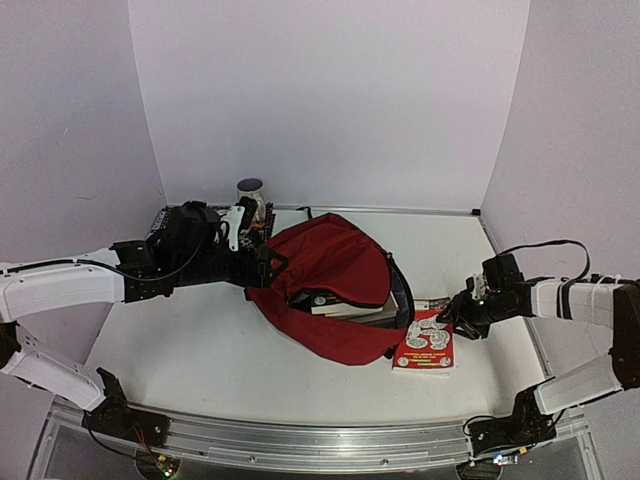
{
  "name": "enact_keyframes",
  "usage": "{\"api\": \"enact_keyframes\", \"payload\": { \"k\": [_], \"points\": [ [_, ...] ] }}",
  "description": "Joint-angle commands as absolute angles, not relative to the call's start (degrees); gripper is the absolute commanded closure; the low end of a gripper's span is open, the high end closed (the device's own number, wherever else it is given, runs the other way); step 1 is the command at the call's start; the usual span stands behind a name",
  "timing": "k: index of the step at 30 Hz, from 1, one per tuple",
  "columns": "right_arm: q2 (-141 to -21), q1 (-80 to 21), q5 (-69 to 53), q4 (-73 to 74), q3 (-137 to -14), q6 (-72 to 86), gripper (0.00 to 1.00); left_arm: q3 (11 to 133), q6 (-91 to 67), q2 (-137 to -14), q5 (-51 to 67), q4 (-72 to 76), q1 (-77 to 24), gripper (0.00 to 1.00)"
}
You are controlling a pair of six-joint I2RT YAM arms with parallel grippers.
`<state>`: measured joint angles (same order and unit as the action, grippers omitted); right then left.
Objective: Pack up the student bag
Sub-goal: Pick up the book from the center of the board.
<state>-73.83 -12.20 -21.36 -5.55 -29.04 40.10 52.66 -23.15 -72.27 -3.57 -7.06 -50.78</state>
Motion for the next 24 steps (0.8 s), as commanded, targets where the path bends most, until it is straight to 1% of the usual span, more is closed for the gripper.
{"api": "enact_keyframes", "payload": {
  "k": [1,6,8,16,24],
  "points": [
    [-77.9,-12.8,-23.8,-9.0,-28.2,39.3,0.64,53.8,-24.1,-71.4,-2.9,-5.9,-50.5,0.12],
    [-77.2,-12.8,-23.0,-8.8,-28.4,38.5,0.93,53.6,-24.3,-70.5,-3.1,-5.9,-50.5,0.12],
    [-75.5,-12.8,-23.1,-8.5,-28.6,38.4,0.99,53.6,-24.3,-70.1,-3.1,-5.9,-50.5,0.12],
    [-68.1,-12.9,-25.7,-7.5,-29.9,39.1,1.0,54.7,-25.3,-70.5,-2.1,-5.8,-50.5,0.12],
    [-56.3,-12.8,-20.9,-5.0,-31.9,41.6,1.0,56.5,-27.1,-70.5,-1.2,-5.3,-50.5,0.12]
  ]
}}
